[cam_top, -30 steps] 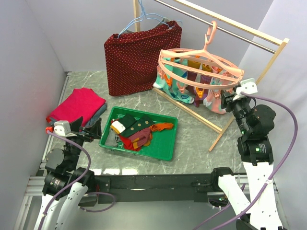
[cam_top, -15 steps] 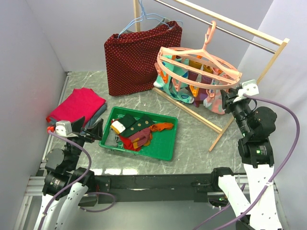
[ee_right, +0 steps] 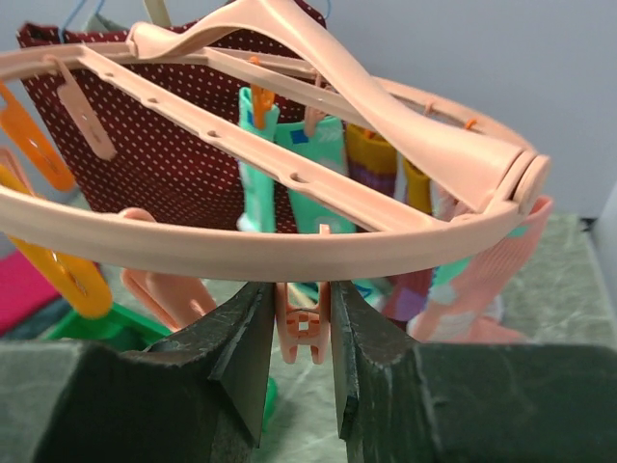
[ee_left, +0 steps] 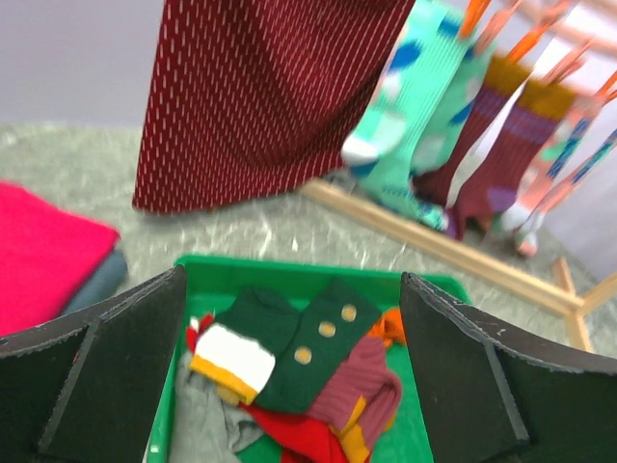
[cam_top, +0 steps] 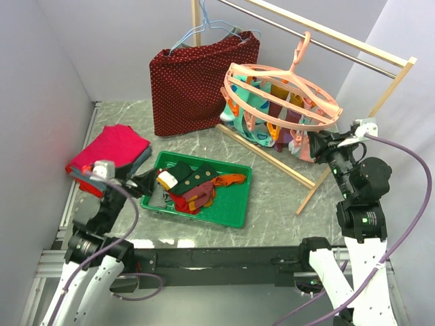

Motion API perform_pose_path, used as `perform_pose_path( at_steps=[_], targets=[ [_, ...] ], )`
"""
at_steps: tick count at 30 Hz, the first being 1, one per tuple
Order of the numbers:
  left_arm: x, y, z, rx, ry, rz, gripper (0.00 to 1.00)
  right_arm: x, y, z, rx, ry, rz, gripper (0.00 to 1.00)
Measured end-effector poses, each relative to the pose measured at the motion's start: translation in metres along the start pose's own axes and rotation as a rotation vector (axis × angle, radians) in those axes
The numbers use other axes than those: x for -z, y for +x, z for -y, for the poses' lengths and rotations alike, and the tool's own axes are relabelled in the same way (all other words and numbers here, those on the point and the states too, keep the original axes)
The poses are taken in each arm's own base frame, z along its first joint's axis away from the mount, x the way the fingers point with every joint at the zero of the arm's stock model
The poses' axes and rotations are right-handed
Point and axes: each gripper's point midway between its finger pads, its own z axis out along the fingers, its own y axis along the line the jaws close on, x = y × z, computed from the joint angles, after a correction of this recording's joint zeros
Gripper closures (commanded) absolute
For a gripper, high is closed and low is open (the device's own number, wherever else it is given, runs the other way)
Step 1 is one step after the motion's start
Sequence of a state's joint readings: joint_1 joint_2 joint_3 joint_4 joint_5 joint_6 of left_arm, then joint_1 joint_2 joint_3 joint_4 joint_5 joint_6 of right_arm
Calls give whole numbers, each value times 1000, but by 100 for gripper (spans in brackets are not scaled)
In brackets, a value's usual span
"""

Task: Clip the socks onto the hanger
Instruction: Open the clamp at the hanger, then pick up the sock from the bin.

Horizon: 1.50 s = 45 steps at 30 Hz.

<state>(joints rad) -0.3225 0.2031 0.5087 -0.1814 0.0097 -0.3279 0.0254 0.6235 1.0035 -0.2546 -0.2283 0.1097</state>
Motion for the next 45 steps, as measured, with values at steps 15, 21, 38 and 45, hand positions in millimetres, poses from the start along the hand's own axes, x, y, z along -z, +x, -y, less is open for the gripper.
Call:
perform_pose_path(
  at_steps=[15, 21, 38, 45],
  targets=[
    [-24, 61, 7, 52, 51, -274, 4, -4, 6, -5, -133, -9, 12, 100],
    [-41, 84, 13, 104, 61, -434, 3, -4, 4, -11, -137, -41, 20, 100],
    [-54, 151, -36, 368, -534, -753, 13, -3, 13, -21, -146, -89, 20, 100],
    [-47, 182, -48, 356, -690, -810, 28, -3, 12, -23, -140, -99, 25, 100]
  ],
)
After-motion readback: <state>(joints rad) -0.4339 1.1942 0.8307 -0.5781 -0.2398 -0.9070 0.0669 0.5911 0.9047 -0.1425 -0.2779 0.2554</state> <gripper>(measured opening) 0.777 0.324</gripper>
